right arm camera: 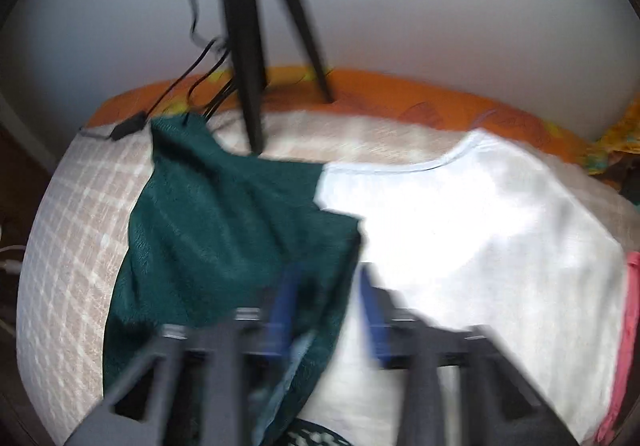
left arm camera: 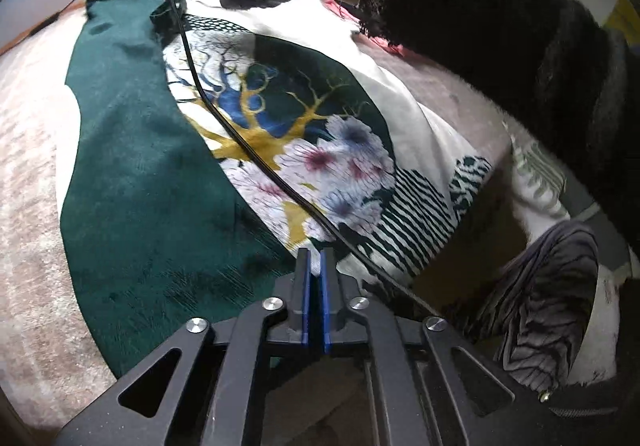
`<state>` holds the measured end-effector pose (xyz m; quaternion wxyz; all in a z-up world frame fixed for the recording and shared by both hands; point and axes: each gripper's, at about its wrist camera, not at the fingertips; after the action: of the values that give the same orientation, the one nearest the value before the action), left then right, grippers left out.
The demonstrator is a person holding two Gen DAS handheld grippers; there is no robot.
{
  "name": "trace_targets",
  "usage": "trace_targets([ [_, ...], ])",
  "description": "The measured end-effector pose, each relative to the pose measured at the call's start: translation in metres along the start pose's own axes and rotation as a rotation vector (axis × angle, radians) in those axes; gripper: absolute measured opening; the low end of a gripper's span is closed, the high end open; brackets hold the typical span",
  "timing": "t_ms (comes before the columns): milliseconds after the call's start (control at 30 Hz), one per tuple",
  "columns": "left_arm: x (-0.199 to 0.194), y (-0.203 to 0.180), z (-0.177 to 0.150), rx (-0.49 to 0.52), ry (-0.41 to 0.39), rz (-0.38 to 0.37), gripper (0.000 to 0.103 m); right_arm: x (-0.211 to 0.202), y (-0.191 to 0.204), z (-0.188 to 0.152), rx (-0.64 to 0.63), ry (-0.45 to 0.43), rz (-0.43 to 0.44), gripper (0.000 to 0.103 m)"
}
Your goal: Fold small clothes
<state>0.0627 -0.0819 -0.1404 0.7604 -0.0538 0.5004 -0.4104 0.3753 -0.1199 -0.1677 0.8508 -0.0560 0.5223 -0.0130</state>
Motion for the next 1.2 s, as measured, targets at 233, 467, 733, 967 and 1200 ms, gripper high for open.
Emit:
trace_targets([
  [233,-0.046,0.010,-0.004,-0.055,-0.118,-0.012,0.028,-0.078,-0.056,-0.024,0.096,-0.100,0.077,0.049],
  [467,-0.103,0.045,-0.005,-0.132,-0.294,0.096,0.028,-0.165,-0.090,-0.096,0.110,-0.164,0.127,0.052],
  [733,-0.098,0.034,-0.009,-0.068,-0.297,0.174,0.028,-0.214,-0.126,-0.185,0.140,-0.187,0.120,0.053],
  [967,-0.067,-0.009,-0.003,0.086,-0.236,0.166,0.028,-0.219,-0.177,-0.248,0.191,-0.181,0.053,0.053],
  [1200,-0.031,-0.053,0.004,0.218,-0.184,0.147,0.039,-0.200,-0.227,-0.281,0.305,-0.149,0.076,0.053],
])
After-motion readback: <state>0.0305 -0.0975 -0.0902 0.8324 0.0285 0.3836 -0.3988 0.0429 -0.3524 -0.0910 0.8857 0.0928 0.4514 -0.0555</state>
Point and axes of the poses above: each gripper's, at about its wrist camera, not at the fingertips, and x roughly the way its jaws point, y to its left, z to its top, and after that the axes turned 9 degrees about -z, right-handed
